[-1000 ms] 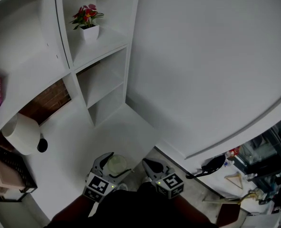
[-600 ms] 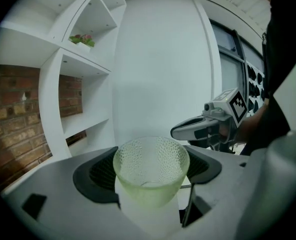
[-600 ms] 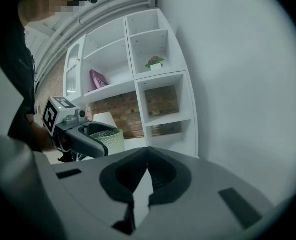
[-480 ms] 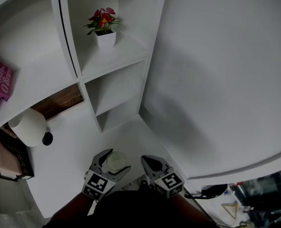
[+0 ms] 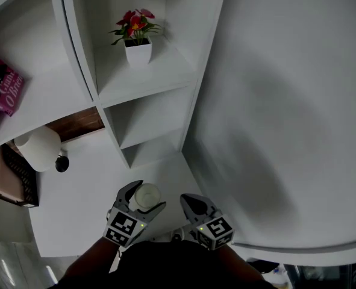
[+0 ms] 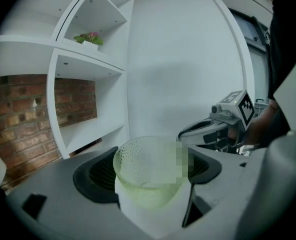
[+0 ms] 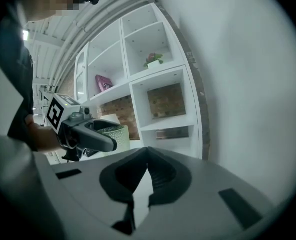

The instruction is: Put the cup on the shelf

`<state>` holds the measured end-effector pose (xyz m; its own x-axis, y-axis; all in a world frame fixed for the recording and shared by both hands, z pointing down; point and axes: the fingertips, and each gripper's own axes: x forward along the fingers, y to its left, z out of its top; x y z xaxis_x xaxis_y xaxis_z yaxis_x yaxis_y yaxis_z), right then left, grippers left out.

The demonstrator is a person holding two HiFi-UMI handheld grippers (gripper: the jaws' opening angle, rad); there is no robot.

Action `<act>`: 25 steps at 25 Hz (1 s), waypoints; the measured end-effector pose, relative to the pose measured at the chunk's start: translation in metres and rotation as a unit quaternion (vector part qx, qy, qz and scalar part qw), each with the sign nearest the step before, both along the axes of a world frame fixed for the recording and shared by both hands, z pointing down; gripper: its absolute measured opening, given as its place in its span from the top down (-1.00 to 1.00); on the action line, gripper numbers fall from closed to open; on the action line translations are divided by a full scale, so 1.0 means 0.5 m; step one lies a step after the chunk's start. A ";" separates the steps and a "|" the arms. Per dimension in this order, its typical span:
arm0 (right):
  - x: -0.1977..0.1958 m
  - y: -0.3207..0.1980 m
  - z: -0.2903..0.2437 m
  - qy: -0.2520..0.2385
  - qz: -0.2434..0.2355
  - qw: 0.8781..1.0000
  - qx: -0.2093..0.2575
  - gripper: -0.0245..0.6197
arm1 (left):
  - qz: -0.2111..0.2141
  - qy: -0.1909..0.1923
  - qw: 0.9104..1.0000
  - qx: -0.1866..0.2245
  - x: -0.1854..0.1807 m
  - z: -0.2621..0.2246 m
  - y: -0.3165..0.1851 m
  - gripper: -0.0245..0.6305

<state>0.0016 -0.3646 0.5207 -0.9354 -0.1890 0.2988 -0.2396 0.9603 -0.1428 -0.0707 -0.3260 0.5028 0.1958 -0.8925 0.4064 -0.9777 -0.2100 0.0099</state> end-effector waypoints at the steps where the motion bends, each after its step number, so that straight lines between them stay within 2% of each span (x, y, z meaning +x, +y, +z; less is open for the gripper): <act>1: 0.000 -0.007 -0.003 -0.003 -0.005 1.000 -0.003 0.91 | -0.005 -0.004 1.000 0.001 -0.001 -0.002 -0.011 -0.27; 11: -0.017 -0.054 -0.014 -0.034 -0.040 0.998 -0.024 0.91 | -0.064 -0.036 0.997 0.023 -0.070 -0.068 -0.131 -0.27; 17: -0.022 -0.061 -0.017 -0.030 -0.048 0.998 -0.034 0.91 | -0.078 -0.050 0.995 0.027 -0.114 -0.096 -0.203 -0.27; 25: -0.016 -0.085 -0.031 -0.040 -0.038 0.998 -0.023 0.91 | -0.086 -0.030 0.996 0.019 -0.182 -0.102 -0.309 -0.27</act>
